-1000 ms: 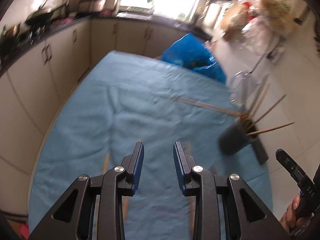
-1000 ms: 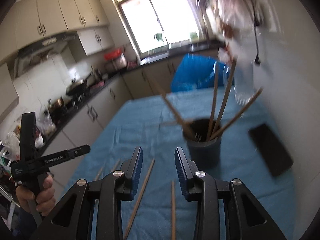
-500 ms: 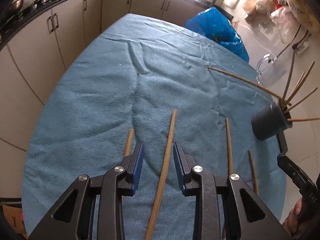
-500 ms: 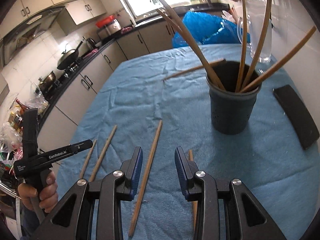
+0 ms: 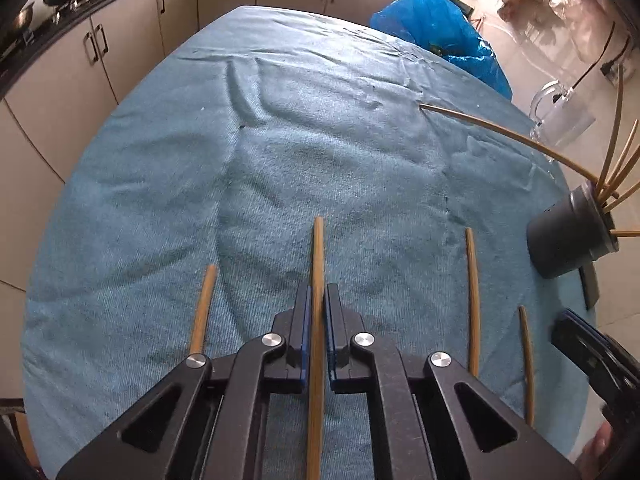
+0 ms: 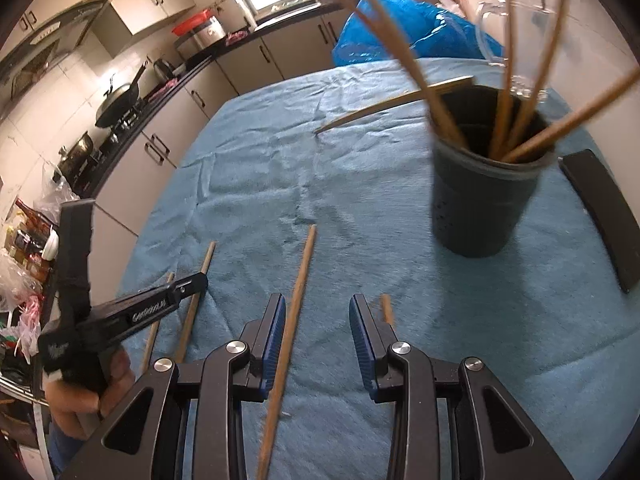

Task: Organize utensils
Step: 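Close the left gripper on a chopstick while the right gripper grasps another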

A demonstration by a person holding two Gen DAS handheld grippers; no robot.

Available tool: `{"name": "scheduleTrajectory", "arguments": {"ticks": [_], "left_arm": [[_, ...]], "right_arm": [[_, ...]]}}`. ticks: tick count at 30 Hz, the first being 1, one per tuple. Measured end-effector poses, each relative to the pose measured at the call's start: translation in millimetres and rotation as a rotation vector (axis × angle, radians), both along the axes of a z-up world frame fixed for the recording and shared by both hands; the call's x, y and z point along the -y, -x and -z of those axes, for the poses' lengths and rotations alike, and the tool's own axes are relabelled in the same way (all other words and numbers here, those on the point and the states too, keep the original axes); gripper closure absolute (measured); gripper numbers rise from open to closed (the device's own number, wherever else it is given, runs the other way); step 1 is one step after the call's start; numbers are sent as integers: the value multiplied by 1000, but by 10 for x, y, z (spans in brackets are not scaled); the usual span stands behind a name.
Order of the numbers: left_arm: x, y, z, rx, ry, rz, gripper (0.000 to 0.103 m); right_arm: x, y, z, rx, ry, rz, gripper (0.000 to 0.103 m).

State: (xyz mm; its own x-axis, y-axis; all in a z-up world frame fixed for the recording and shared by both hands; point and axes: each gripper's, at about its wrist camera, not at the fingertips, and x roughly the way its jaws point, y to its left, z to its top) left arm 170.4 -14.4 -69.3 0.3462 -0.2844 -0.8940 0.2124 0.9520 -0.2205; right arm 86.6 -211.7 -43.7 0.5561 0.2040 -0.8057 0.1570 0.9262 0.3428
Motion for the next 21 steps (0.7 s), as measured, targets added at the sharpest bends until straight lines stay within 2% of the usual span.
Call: {"name": "scheduleTrajectory", "arguments": {"ticks": [5, 7, 11, 13, 15, 16, 21], "left_arm": [[-149, 14, 12, -13, 23, -18, 97], [-175, 8, 12, -17, 33, -19, 97], [-198, 13, 4, -21, 39, -15, 97], [-184, -4, 7, -21, 39, -15, 97], [-173, -18, 7, -17, 38, -16, 97], [-160, -26, 10, -15, 36, -16, 97], [-105, 35, -99, 32, 65, 1, 97]], "right_arm": [[-150, -375, 130, -62, 8, -30, 67], [-204, -578, 218, -97, 43, -22, 67], [-247, -831, 345, -147, 93, -6, 74], [-287, -908, 410, -172, 132, -11, 79], [-327, -908, 431, -165, 168, -19, 91], [-339, -909, 428, -162, 176, -24, 93], [-231, -778, 391, -124, 72, -11, 96]]}}
